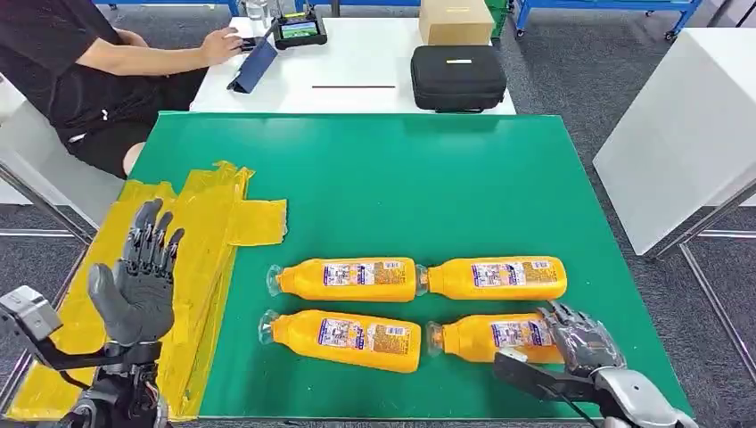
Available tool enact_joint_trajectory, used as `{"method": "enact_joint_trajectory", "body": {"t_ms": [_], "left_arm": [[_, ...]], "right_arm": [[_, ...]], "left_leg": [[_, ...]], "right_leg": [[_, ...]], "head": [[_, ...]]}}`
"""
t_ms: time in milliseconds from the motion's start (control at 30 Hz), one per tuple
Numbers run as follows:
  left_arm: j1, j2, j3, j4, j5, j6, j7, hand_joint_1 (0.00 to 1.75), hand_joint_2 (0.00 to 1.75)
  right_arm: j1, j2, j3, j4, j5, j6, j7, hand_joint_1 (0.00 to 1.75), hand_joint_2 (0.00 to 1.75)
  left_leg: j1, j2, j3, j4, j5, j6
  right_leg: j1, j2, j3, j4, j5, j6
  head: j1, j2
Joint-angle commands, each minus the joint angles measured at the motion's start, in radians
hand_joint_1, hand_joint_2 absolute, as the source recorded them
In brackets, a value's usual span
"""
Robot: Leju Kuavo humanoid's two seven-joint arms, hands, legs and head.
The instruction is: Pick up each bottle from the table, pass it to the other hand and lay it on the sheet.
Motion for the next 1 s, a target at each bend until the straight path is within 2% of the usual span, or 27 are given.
{"method": "enact_joint_trajectory", "body": {"t_ms": [33, 67, 100, 533, 567, 600, 633, 867, 1000], "left_arm": [[-0.055, -0.015, 0.030, 0.101, -0.005, -0.003, 0.003, 0.00, 0.00], [-0.065, -0.011, 0.026, 0.115, -0.002, -0.002, -0.002, 0.00, 0.00], [-0.067, -0.010, 0.024, 0.119, 0.000, -0.001, -0.004, 0.00, 0.00], [-0.071, -0.008, 0.022, 0.126, 0.001, 0.000, -0.007, 0.00, 0.00], [-0.071, -0.008, 0.022, 0.126, 0.001, 0.000, -0.007, 0.00, 0.00], [-0.070, -0.008, 0.022, 0.127, 0.001, 0.000, -0.007, 0.00, 0.00], [-0.076, -0.004, 0.018, 0.138, 0.003, 0.001, -0.012, 0.00, 0.00], [-0.111, 0.008, -0.003, 0.185, 0.021, 0.023, -0.037, 0.00, 0.00], [-0.113, 0.009, 0.001, 0.190, 0.025, 0.034, -0.041, 0.00, 0.00]], "right_arm": [[-0.091, 0.010, 0.061, 0.213, 0.001, 0.002, -0.025, 0.00, 1.75], [-0.101, 0.013, 0.076, 0.248, 0.003, 0.004, -0.027, 0.00, 1.75], [-0.100, 0.016, 0.082, 0.258, 0.003, 0.004, -0.027, 0.10, 1.75], [-0.105, 0.016, 0.088, 0.272, 0.007, -0.001, -0.028, 0.10, 1.75], [-0.105, 0.016, 0.088, 0.272, 0.007, -0.001, -0.028, 0.65, 1.75], [-0.103, 0.016, 0.089, 0.274, 0.007, -0.001, -0.028, 1.64, 1.75], [-0.106, 0.020, 0.093, 0.291, 0.007, 0.001, -0.029, 1.75, 1.75], [-0.133, 0.016, 0.125, 0.382, -0.004, 0.010, -0.049, 1.75, 1.75], [-0.140, 0.010, 0.101, 0.361, -0.050, 0.004, -0.076, 1.75, 1.75]], "left_leg": [[0.001, 0.001, 0.003, -0.002, 0.000, -0.003], [0.001, 0.001, 0.005, -0.002, 0.000, -0.004], [0.001, 0.001, 0.007, -0.003, -0.001, -0.004], [0.001, 0.000, 0.007, -0.001, 0.000, -0.003], [0.001, -0.001, 0.007, -0.002, 0.000, -0.004], [0.002, 0.000, 0.007, -0.002, 0.000, -0.004], [0.001, 0.000, 0.007, -0.002, 0.000, -0.004], [0.002, -0.002, 0.011, -0.002, 0.000, -0.004], [0.002, -0.001, 0.010, -0.002, 0.000, -0.005]], "right_leg": [[0.001, -0.001, 0.004, -0.003, 0.000, 0.000], [0.001, -0.001, 0.005, -0.003, 0.000, 0.000], [0.001, -0.001, 0.006, -0.004, 0.000, 0.000], [0.001, -0.002, 0.006, -0.002, 0.000, 0.000], [0.001, -0.002, 0.007, -0.003, 0.000, 0.000], [0.001, -0.002, 0.007, -0.003, 0.000, 0.000], [0.001, -0.002, 0.008, -0.003, 0.000, 0.000], [0.002, -0.004, 0.010, -0.004, 0.000, 0.000], [0.002, -0.003, 0.010, -0.004, 0.000, 0.000]], "head": [[0.000, 0.000], [0.000, 0.000], [0.000, 0.000], [0.000, 0.000], [0.000, 0.000], [0.000, 0.000], [0.000, 0.000], [0.000, 0.000], [0.000, 0.000]]}}
